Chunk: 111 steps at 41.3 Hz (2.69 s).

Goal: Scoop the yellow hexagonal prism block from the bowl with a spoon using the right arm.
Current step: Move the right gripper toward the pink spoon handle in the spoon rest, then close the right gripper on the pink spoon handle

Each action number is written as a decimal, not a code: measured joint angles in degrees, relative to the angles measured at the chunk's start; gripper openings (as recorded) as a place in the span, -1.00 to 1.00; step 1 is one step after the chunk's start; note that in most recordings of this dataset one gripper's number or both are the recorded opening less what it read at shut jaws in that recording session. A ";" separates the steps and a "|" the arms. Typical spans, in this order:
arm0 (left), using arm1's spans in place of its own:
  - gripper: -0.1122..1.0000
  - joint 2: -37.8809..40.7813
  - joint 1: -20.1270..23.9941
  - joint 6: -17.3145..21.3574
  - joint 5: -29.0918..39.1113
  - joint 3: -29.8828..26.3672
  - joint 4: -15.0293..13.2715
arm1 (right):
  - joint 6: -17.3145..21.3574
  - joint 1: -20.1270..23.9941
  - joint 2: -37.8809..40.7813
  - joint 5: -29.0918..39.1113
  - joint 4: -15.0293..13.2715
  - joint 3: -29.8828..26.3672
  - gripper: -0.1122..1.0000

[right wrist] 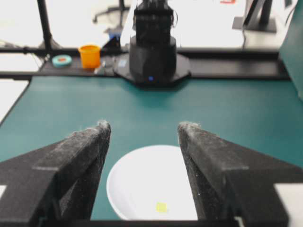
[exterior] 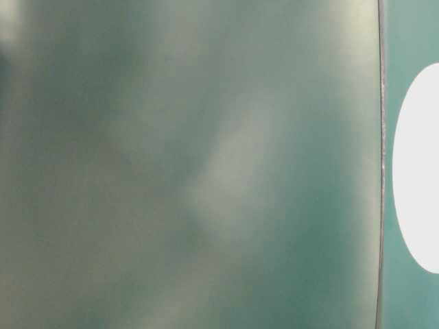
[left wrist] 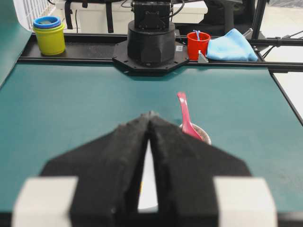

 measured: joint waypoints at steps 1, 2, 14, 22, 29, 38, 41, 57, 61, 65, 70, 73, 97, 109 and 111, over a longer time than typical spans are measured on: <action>-0.67 0.00 0.09 0.00 0.09 0.00 0.00 | 0.00 0.00 0.44 -0.09 0.18 0.00 0.31; -0.67 0.00 0.09 0.00 0.09 0.00 0.00 | 0.00 0.00 0.79 -0.26 0.26 0.00 0.31; -0.67 0.00 0.09 0.00 0.09 -0.09 0.09 | 0.35 0.35 7.73 -5.80 1.32 3.43 0.31; -0.67 0.09 0.09 0.09 0.18 0.00 0.09 | 0.44 1.67 13.89 -14.41 3.08 7.82 0.31; -0.67 0.18 0.00 0.79 0.18 -0.09 0.18 | 0.53 5.36 19.07 -22.15 5.19 10.81 0.31; -0.67 0.18 0.00 1.05 0.26 -0.09 0.44 | 0.62 10.72 25.40 -30.23 8.35 13.71 0.31; -0.67 0.18 0.00 1.05 0.26 0.00 0.53 | 0.62 12.39 27.69 -32.70 9.67 14.24 0.31; -0.67 0.26 0.00 1.14 0.18 0.00 0.62 | 5.19 17.40 42.01 -41.66 11.78 14.59 0.31; -0.67 0.26 0.09 1.14 0.09 0.00 0.62 | 5.80 18.28 46.05 -44.65 11.87 14.15 0.31; -0.67 0.26 0.09 1.14 0.09 0.00 0.62 | 5.80 18.81 49.75 -47.29 11.87 13.45 0.31; -0.67 0.26 0.09 1.14 0.09 0.00 0.62 | 5.80 18.98 54.40 -49.39 11.87 12.39 0.31; -0.67 0.26 0.00 1.14 0.09 -0.09 0.62 | 5.80 19.25 56.51 -50.10 11.78 11.87 0.31; -0.67 0.35 0.09 1.14 0.09 0.00 0.62 | 6.15 20.48 60.38 -50.98 11.87 11.16 0.31; -0.67 0.35 0.09 1.14 0.09 -0.09 0.62 | 6.15 20.74 60.91 -50.36 11.78 11.25 0.27; -0.67 0.44 0.09 1.14 0.18 0.00 0.62 | 6.15 20.74 60.91 -50.27 11.78 11.16 0.27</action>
